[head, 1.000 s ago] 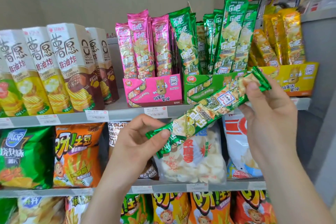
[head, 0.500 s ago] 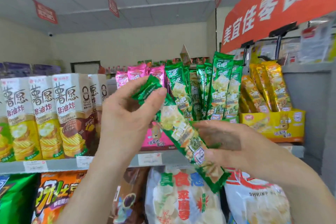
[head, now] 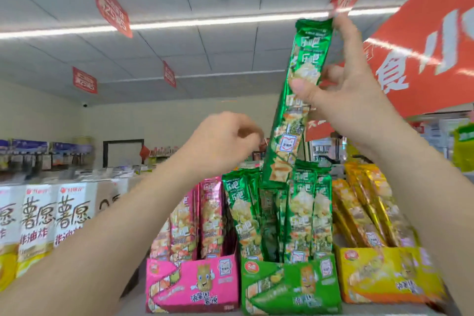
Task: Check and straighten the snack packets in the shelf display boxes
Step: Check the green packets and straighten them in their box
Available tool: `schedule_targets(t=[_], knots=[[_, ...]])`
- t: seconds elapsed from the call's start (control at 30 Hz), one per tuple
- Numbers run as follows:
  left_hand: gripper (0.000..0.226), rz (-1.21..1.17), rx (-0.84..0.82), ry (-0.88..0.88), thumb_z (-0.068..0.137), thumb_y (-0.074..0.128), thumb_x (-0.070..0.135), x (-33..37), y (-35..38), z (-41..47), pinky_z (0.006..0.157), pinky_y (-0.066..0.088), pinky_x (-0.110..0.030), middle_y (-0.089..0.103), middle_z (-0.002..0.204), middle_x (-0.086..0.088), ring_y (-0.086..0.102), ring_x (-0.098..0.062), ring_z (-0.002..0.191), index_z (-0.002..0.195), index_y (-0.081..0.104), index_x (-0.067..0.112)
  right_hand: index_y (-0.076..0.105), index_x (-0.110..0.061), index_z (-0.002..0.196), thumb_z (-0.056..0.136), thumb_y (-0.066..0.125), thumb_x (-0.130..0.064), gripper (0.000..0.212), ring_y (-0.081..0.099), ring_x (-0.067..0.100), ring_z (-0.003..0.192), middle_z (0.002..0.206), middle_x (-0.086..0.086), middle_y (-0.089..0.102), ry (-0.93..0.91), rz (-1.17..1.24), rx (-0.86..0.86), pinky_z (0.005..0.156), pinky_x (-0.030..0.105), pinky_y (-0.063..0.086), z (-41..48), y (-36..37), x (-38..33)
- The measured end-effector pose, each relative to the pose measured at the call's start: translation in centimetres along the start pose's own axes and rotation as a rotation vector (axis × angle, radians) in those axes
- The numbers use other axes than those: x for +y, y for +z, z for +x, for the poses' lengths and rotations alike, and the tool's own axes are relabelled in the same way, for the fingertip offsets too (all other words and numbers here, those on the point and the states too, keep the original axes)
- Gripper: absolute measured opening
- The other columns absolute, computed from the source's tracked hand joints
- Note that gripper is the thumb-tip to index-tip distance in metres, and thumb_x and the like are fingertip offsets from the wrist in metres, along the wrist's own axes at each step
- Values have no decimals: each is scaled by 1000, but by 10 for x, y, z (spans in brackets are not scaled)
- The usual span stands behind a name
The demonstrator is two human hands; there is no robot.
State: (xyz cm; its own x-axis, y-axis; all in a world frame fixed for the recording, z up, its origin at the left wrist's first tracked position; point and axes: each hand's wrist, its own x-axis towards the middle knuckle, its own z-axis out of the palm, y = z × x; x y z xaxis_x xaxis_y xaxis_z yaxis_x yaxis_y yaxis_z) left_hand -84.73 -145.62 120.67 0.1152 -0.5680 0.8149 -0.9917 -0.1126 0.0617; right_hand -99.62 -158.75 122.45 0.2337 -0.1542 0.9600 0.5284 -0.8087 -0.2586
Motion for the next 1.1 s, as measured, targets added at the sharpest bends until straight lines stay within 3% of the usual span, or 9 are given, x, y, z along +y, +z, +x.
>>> schedule_targets(t=[0.1,0.23,0.3,0.43,0.53,0.63,0.8,0.93,1.1], knots=[[22,212,-181,64,88,59,31,-10,14,3,86,50,-32,73,107,1,65,-23,102,106,71,29,22,-60,134,74,70,-29,83,70,17,82,106,-3,70,-25,-91,-30,76,43,59,15,3,11],[21,271,-402,101,88,60,36,-17,21,8,86,50,-33,72,104,0,63,-21,98,100,71,22,37,-57,112,62,72,-40,63,68,41,75,94,12,70,88,-191,-173,66,57,57,18,17,35],[20,250,-489,78,89,61,32,-16,19,14,80,51,-29,72,96,-1,64,-19,89,94,73,19,40,-52,102,58,73,-42,56,68,37,70,92,16,70,179,-189,-229,67,60,55,17,18,44],[19,111,-325,-39,87,60,22,-20,13,44,56,44,-18,69,75,-8,58,-21,70,92,77,14,43,-33,106,71,81,-22,53,63,25,76,95,19,72,305,-137,-325,83,62,52,14,10,57],[21,204,-390,-6,90,61,24,-24,32,71,67,39,-21,73,98,-4,61,-18,86,104,74,16,42,-17,113,76,79,-8,52,65,27,82,96,22,71,368,-82,-404,89,60,51,13,4,62],[32,238,-698,-17,94,60,21,-28,66,93,93,46,-31,65,121,-5,58,-23,112,124,62,10,41,-9,120,78,74,2,55,63,28,82,99,28,68,417,22,-457,84,53,54,13,-3,64],[40,349,-1010,-63,100,53,24,-45,97,103,108,40,-46,48,138,-9,47,-29,126,136,48,9,41,-19,130,64,71,2,75,71,17,73,81,2,72,373,324,-209,59,32,58,27,-21,57],[56,306,-973,-131,98,52,37,-54,95,95,114,32,-42,41,148,-8,38,-28,137,148,33,20,44,-24,119,68,66,7,63,70,16,77,89,4,61,233,527,-6,73,45,59,43,-36,49],[56,180,-888,-144,96,57,38,-61,94,89,112,34,-39,45,145,-10,44,-30,133,145,38,19,43,-25,110,78,64,12,53,69,17,80,91,3,59,180,435,-105,70,39,58,46,-32,51]])
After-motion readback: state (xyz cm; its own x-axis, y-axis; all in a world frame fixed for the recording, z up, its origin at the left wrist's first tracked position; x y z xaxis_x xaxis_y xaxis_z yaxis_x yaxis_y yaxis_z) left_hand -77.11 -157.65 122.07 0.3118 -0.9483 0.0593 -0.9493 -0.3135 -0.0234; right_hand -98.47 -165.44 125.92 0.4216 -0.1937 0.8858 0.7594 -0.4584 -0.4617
